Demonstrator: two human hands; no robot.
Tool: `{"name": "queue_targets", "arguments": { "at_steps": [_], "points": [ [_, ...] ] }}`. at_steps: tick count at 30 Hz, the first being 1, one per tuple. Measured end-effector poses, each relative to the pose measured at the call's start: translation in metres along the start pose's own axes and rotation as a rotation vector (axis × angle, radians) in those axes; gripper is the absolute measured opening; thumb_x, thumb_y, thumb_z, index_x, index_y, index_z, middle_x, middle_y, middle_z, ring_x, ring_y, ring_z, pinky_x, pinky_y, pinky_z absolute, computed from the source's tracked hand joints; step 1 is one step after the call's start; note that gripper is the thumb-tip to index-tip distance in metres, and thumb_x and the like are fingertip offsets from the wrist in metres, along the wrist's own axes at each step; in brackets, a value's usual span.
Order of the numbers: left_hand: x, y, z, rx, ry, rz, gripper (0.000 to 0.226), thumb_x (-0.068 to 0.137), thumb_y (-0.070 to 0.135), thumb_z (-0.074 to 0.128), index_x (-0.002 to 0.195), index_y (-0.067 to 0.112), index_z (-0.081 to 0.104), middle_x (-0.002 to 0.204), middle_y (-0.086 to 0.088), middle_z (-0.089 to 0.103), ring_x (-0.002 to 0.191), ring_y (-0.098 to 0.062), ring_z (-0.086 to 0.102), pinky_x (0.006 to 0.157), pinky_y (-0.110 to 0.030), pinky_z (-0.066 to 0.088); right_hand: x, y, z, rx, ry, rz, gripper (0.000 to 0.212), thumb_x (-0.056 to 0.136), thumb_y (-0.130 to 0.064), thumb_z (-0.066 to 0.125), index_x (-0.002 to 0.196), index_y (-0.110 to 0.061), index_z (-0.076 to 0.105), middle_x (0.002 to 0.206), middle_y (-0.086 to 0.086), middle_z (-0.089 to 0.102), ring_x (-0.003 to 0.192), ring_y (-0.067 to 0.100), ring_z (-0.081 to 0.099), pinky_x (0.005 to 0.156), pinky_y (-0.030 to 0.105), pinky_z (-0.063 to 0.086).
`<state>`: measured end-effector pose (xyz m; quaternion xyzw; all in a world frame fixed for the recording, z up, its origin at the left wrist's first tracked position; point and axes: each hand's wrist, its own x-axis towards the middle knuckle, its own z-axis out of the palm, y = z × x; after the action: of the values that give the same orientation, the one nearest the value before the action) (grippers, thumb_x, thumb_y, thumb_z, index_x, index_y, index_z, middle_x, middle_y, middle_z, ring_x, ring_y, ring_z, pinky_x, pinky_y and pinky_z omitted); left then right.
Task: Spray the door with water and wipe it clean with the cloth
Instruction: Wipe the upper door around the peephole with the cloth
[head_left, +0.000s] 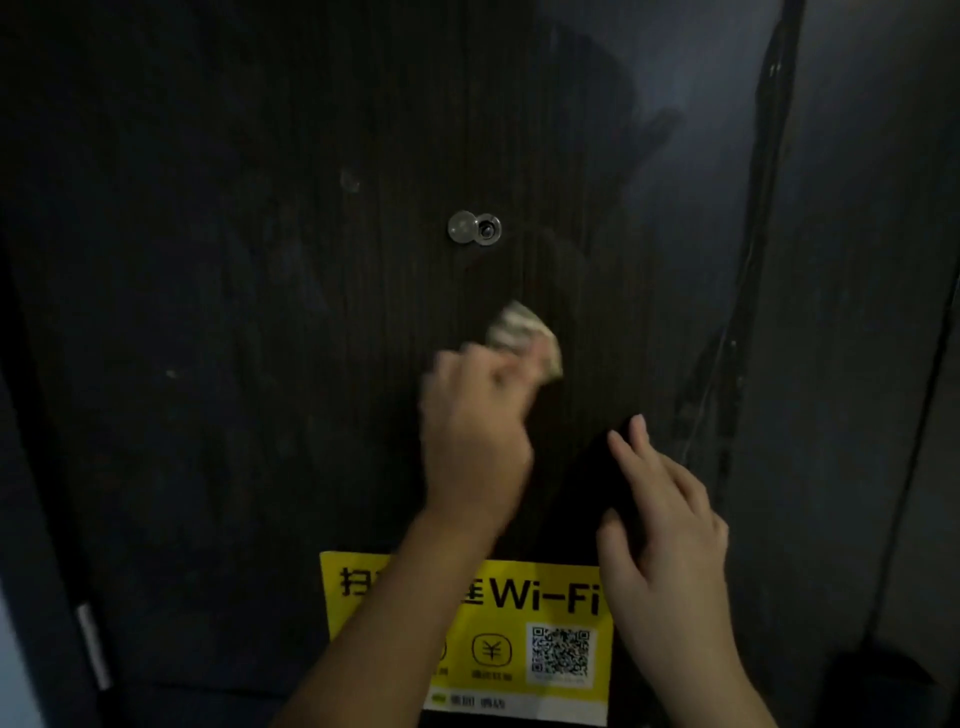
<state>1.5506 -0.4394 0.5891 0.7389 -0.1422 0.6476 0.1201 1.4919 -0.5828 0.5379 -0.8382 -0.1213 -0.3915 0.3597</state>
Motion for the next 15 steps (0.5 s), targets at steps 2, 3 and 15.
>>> {"name": "queue_targets", "arguments": {
  "at_steps": [2, 3, 15],
  "points": [
    [-0.033, 0.019, 0.007, -0.019, -0.099, 0.172, 0.038, 0.093, 0.015, 0.046, 0.127, 0.022, 0.060, 0.097, 0.000, 0.048, 0.083, -0.021, 0.045, 0.068, -0.038, 0.043, -0.001, 0.001, 0.001, 0.028, -0.009, 0.005, 0.069, 0.086, -0.013, 0.054, 0.143, -0.043, 0.030, 0.149, -0.031, 0.017, 0.126, -0.012, 0.019, 0.102, 0.033, 0.019],
    [-0.039, 0.019, 0.006, -0.013, -0.116, 0.208, 0.039, 0.092, 0.013, 0.046, 0.126, 0.022, 0.062, 0.096, 0.001, 0.050, 0.082, -0.021, 0.046, 0.068, -0.037, 0.042, -0.003, 0.001, 0.001, 0.043, -0.013, 0.011, 0.072, 0.086, -0.009, 0.055, 0.143, -0.043, 0.027, 0.149, -0.031, 0.017, 0.128, -0.013, 0.018, 0.104, 0.032, 0.019],
    [-0.134, -0.018, -0.008, 0.061, -0.223, 0.137, 0.037, 0.087, 0.015, 0.050, 0.117, 0.030, 0.066, 0.089, 0.006, 0.056, 0.080, -0.015, 0.046, 0.076, -0.034, 0.032, -0.041, -0.003, 0.029, 0.081, -0.098, 0.084, 0.079, 0.088, -0.004, 0.052, 0.144, -0.039, 0.009, 0.156, -0.022, 0.001, 0.142, -0.007, -0.007, 0.120, 0.041, -0.005]
  ]
}}
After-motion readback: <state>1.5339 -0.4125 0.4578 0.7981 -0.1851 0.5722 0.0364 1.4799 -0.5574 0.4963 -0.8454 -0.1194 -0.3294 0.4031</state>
